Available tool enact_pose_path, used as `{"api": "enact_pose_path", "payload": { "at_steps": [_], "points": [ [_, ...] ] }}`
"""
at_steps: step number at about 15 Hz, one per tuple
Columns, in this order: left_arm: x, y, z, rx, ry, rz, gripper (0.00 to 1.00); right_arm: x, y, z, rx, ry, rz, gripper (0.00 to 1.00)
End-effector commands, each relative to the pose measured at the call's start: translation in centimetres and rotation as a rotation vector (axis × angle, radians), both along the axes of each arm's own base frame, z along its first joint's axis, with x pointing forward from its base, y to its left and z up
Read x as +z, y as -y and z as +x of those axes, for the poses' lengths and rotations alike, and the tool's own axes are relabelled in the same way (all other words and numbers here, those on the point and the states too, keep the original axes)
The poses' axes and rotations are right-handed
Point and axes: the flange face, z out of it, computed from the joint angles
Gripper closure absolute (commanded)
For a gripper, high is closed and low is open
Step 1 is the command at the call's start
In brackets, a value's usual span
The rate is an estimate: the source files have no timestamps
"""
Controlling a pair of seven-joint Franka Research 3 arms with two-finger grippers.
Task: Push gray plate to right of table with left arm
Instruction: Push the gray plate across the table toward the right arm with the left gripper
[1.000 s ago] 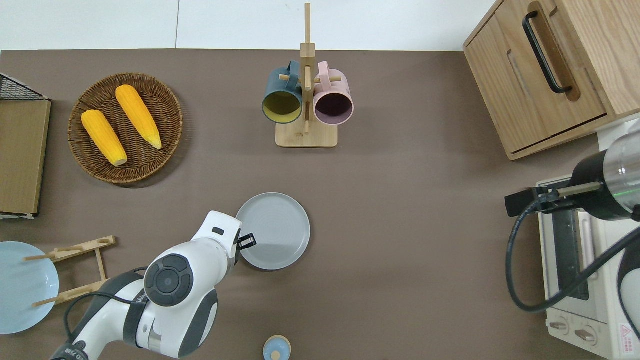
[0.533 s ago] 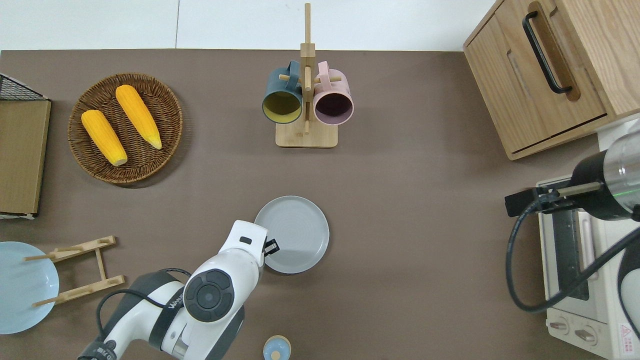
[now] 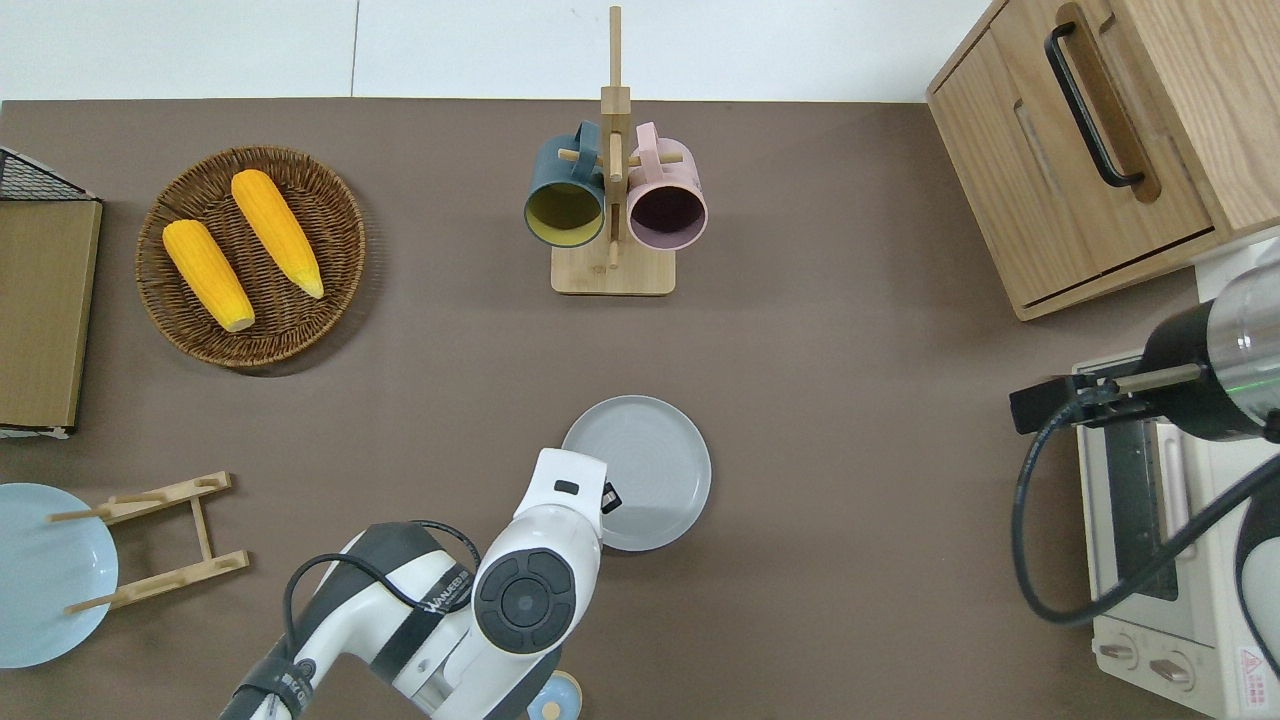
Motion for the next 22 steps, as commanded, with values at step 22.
{"api": "enact_pose_path", "payload": {
  "at_steps": [22],
  "points": [
    [-1.4,16.3,-2.3,0.185,-0.013,0.036,1.00,0.4,0.2,-0.3,-0.006,-0.004,0.009,0.017]
  ]
}}
